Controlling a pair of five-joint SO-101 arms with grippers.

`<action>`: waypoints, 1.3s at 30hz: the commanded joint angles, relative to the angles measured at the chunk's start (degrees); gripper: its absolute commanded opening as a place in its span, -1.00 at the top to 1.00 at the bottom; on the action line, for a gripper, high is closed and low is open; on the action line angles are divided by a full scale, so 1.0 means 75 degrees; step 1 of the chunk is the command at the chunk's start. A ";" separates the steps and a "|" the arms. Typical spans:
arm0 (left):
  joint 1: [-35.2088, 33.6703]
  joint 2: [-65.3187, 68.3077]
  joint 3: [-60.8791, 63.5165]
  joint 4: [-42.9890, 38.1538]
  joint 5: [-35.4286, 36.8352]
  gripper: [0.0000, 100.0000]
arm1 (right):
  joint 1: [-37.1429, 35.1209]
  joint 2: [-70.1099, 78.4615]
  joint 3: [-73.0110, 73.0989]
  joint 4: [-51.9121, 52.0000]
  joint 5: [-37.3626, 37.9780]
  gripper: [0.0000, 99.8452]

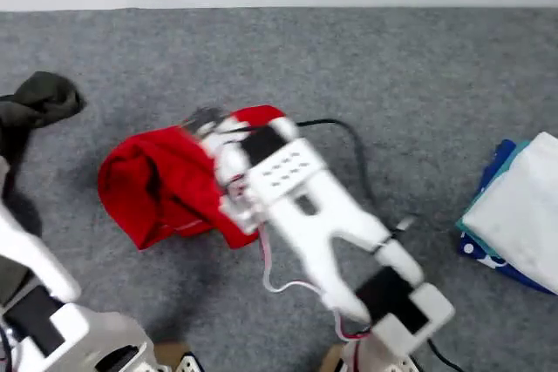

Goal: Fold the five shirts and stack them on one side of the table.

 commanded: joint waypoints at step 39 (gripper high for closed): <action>0.4653 -0.0352 0.0205 0.1747 0.0059 0.88 | 0.5433 0.1436 -0.6763 0.1717 0.3200 0.98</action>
